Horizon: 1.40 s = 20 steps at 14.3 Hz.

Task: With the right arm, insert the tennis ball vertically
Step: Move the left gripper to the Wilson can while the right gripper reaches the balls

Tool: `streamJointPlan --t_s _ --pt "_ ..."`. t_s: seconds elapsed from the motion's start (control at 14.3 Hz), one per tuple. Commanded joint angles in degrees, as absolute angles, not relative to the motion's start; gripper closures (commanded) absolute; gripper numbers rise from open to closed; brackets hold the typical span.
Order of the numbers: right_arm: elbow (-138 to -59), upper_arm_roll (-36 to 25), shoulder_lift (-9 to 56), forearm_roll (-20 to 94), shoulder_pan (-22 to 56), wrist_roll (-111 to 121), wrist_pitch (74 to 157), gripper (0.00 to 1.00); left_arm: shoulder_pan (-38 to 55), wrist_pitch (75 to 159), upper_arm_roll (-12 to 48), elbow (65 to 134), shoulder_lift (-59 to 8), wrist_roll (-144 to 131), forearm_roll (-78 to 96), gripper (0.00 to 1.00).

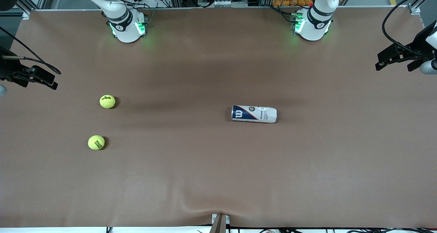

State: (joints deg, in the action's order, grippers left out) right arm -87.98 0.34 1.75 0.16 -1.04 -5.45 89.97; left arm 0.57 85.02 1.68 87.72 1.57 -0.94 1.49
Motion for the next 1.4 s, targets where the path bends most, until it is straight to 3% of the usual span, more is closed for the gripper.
streamJointPlan --t_s 0.0,0.42,0.91,1.33 --pt "-87.63 0.44 1.67 0.79 -1.23 -6.24 90.09 0.0 0.53 84.29 1.93 85.96 0.88 0.0 0.53 0.0" --pt "-87.63 0.44 1.76 0.79 -1.14 -6.24 90.09 0.0 0.7 81.83 2.11 86.75 -0.26 0.35 1.32 0.0" --pt "-87.63 0.44 2.19 0.79 -1.32 -6.33 91.75 0.0 7.19 81.74 2.9 87.01 -8.25 12.82 1.85 0.0" --pt "-87.54 0.61 6.06 0.88 -0.53 -6.86 95.19 0.0 15.81 88.94 3.16 86.4 -16.33 29.44 2.02 0.0"
